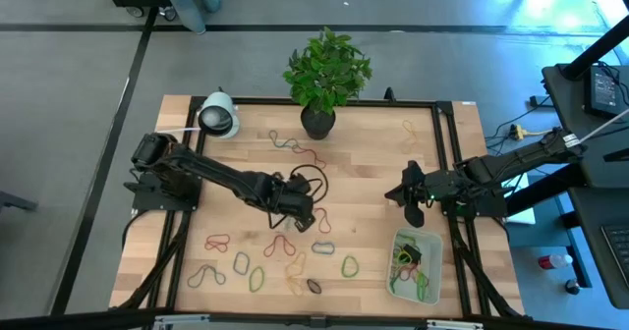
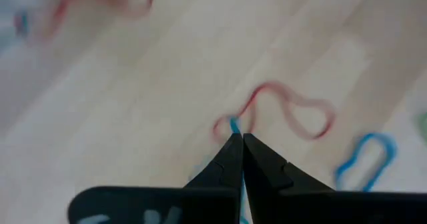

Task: Pick and place rubber bands into bin
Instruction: Put the blue rubber band into the gray bin

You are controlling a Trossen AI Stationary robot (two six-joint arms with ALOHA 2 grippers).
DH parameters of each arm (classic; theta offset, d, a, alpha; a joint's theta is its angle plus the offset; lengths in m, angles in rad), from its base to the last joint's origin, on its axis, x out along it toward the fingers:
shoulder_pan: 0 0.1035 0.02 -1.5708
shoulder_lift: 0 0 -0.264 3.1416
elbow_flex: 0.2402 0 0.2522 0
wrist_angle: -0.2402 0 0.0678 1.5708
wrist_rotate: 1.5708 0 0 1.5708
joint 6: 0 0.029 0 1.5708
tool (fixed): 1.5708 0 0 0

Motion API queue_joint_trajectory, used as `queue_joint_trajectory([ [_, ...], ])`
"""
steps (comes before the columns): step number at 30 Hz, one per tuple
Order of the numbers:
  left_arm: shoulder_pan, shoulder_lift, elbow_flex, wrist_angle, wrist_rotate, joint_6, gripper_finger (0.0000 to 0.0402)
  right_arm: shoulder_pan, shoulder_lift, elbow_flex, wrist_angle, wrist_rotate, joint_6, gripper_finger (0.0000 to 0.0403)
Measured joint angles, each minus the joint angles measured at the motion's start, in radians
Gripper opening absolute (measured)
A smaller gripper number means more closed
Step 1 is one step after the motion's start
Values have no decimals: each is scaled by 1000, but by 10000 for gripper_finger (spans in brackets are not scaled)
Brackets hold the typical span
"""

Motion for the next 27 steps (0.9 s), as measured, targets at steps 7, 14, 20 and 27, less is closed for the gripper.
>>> queue_joint_trajectory([
  [7,-20,3,178,46,-68,238,1,0,0,0,-5,13,-167,12],
  [14,-17,28,257,300,-72,478,1,-25,0,0,-36,104,-164,4],
  [20,7,95,319,465,9,578,1,-137,-4,1,-62,48,-191,2],
  [27,27,245,429,595,166,663,1,-254,-13,1,-52,-13,-219,2],
])
